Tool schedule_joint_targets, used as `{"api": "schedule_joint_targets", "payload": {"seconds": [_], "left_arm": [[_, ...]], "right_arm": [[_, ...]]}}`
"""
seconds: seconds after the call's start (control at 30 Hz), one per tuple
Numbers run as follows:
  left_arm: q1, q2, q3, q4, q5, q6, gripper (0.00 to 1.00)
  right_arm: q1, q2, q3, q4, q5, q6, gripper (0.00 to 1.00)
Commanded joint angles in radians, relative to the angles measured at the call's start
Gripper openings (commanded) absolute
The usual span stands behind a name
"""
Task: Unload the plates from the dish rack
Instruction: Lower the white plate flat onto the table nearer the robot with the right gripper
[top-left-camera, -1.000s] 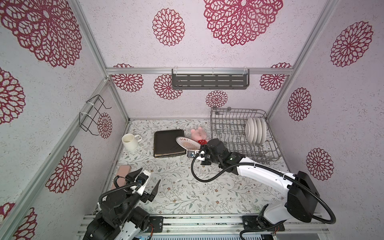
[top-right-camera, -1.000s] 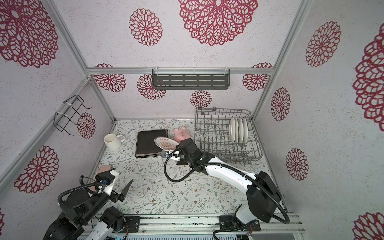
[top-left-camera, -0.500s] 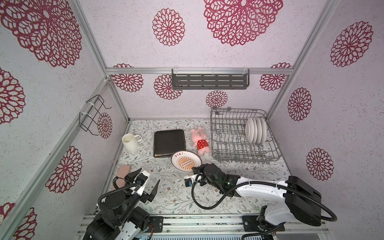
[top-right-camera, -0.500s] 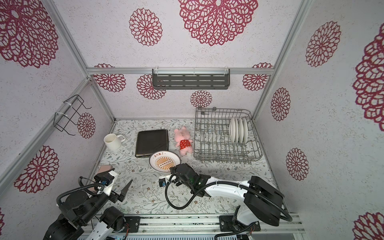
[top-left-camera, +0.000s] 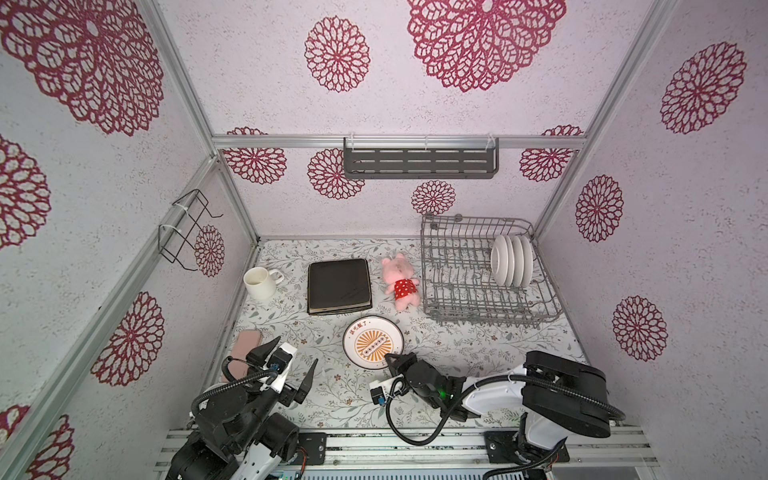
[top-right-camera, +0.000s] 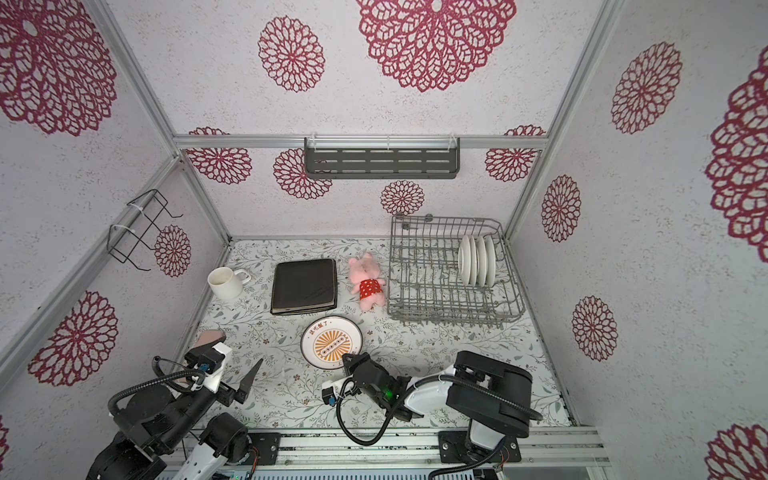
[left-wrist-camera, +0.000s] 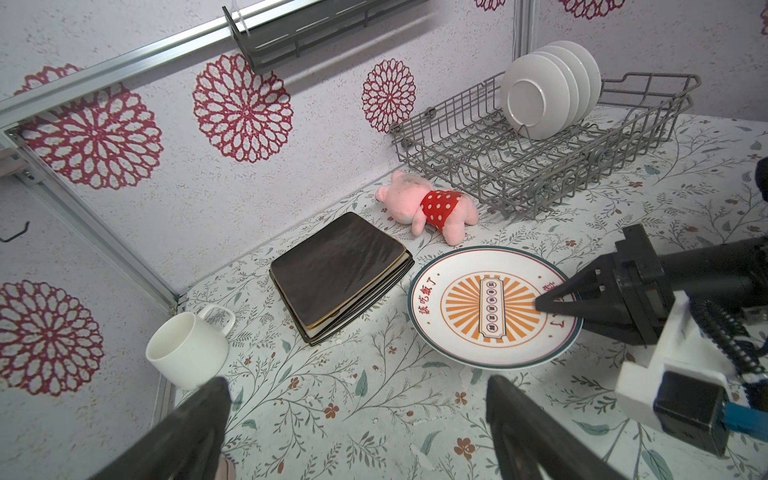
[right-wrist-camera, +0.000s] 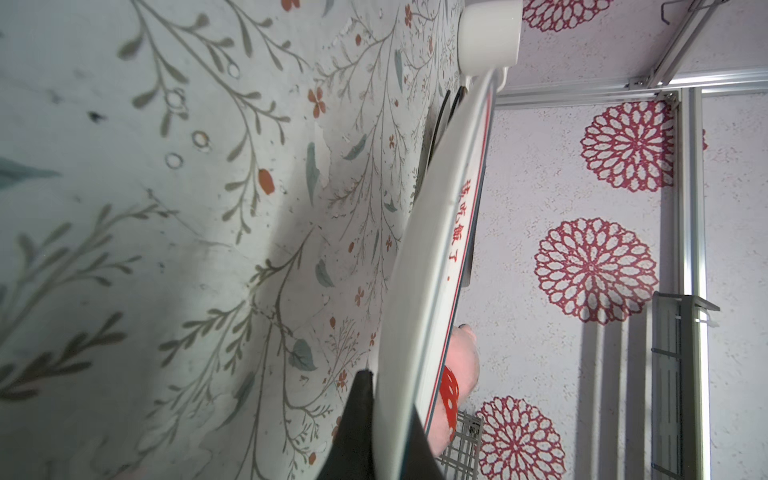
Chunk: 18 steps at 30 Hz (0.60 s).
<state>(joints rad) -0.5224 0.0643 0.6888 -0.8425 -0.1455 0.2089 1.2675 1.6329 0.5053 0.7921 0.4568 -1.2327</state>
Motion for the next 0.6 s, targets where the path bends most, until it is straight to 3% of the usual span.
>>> {"api": "schedule_joint_targets", "payload": {"seconds": [0.0, 0.57], "left_arm": [[-0.015, -0.012, -0.009, 0.034, -0.003, 0.011, 0.97], [-0.024, -0.028, -0.006, 0.024, 0.026, 0.018, 0.98]], "right_arm": [[0.032, 0.015, -0.005, 0.149, 0.064, -0.014, 0.00], [0.109, 0.074, -0.064, 0.137, 0.128, -0.001, 0.00]]}}
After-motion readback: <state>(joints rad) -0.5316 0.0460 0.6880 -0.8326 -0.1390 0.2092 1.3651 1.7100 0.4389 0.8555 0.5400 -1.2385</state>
